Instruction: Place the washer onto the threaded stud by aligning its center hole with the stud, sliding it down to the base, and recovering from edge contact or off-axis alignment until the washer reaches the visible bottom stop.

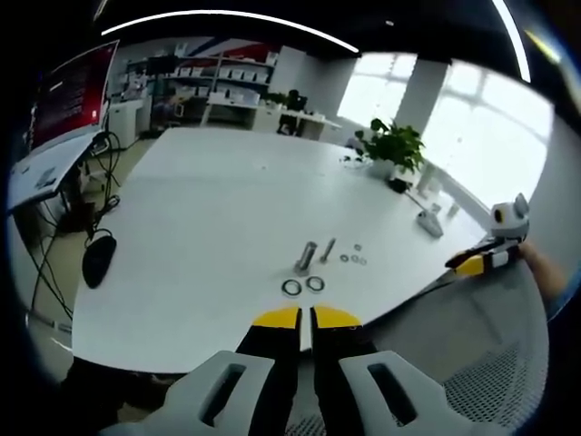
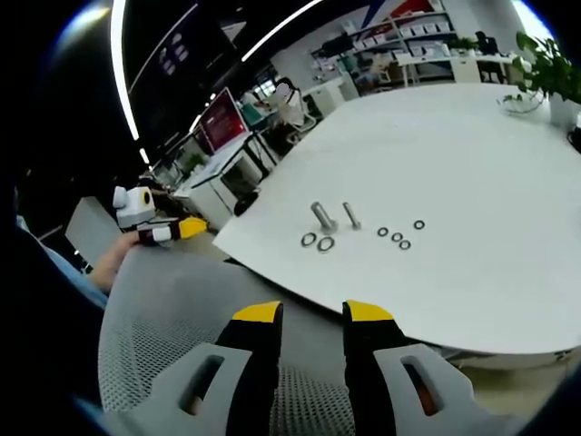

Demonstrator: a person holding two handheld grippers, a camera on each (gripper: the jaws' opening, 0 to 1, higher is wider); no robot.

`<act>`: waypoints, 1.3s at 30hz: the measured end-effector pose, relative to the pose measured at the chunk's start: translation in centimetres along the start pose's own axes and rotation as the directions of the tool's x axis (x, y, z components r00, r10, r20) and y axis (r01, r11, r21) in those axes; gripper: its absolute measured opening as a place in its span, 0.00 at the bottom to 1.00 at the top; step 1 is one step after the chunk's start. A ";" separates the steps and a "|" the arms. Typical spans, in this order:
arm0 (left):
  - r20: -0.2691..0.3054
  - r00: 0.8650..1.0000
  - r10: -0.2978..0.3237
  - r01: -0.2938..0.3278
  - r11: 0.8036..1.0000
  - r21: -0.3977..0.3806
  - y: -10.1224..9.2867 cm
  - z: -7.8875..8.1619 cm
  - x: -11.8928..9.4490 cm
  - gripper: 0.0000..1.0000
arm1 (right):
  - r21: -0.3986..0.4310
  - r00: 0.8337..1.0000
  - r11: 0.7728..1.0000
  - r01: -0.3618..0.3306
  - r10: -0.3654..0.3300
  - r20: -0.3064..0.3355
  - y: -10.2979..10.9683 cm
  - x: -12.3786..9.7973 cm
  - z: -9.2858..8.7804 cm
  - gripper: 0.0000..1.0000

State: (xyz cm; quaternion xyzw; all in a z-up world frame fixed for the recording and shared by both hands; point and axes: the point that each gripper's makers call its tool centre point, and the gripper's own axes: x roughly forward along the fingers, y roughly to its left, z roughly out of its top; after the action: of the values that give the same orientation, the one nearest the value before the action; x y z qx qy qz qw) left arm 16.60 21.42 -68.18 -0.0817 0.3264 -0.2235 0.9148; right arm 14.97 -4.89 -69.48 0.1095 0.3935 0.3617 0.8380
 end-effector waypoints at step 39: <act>-0.468 0.880 -0.081 0.361 0.753 0.549 -0.5 1.4 7.8 0.15 | 0.009 1.000 1.000 0.000 0.000 0.027 0.0 -0.1 0.4 0.29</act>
State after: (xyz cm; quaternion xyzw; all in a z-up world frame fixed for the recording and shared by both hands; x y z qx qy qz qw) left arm 22.63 17.39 -71.30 0.2349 0.4087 -0.4396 0.7645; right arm 15.18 -4.93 -69.12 0.1181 0.3839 0.3586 0.8427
